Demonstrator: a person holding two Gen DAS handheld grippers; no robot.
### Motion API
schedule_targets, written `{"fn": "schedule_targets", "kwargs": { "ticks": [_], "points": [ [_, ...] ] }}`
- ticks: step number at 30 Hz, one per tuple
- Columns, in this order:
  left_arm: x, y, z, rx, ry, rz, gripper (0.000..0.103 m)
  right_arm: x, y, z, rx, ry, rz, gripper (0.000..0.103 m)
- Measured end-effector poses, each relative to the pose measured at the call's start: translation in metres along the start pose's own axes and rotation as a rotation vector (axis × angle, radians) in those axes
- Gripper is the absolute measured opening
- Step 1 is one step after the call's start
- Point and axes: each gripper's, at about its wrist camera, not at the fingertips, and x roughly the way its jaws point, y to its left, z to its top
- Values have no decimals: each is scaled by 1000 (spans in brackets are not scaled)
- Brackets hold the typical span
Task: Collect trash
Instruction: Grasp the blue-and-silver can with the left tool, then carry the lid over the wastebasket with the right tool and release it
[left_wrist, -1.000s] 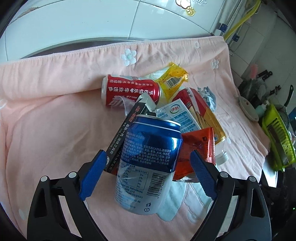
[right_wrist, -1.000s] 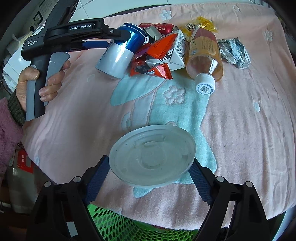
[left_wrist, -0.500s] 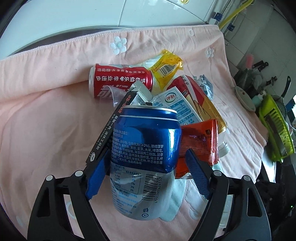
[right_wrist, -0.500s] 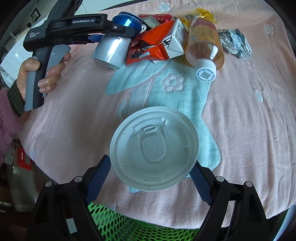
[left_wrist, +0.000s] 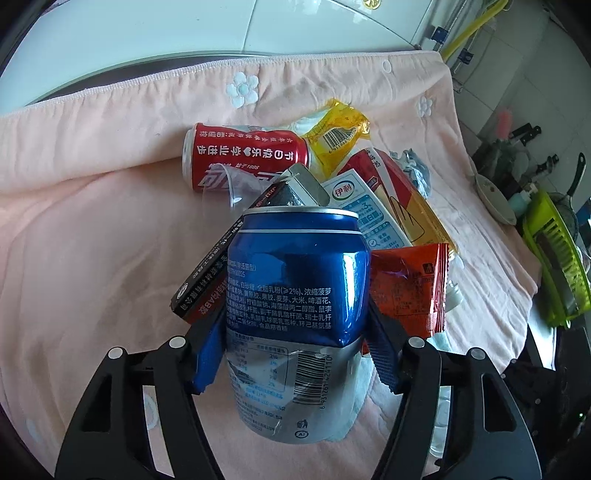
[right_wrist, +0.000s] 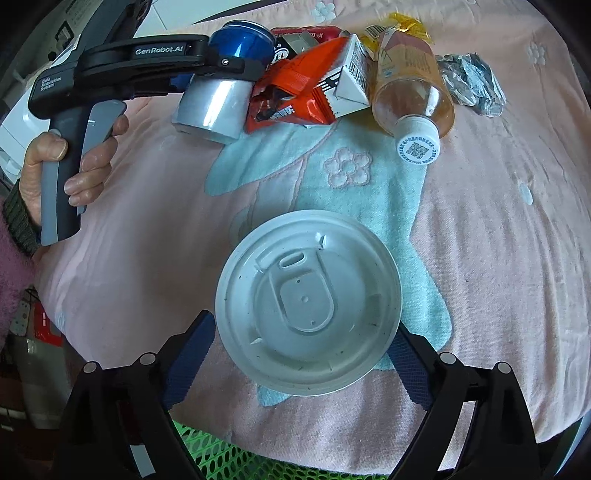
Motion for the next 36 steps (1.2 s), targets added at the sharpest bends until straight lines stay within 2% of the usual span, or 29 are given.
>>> {"fn": "schedule_targets", "kwargs": {
  "ticks": [6,12,19,29,36],
  "points": [
    [-23,-8,-12,-1,-35,28,66,-7,0,-2,-2,-11,4,84],
    [-58,-17,-25,-31,-72,48,66,-31,0,-10,-26,-41,17,82],
    [-99,-35,-52,-64,-122,65,66,-58,1,-33,-64,-70,29,82],
    [-153,-78,-104,-103,-180,88,65,-106,17,-96,-139,-120,53,82],
    [-188,-128,-145,-93,-216,79,65,-128,22,-142,-180,-136,47,82]
  ]
}}
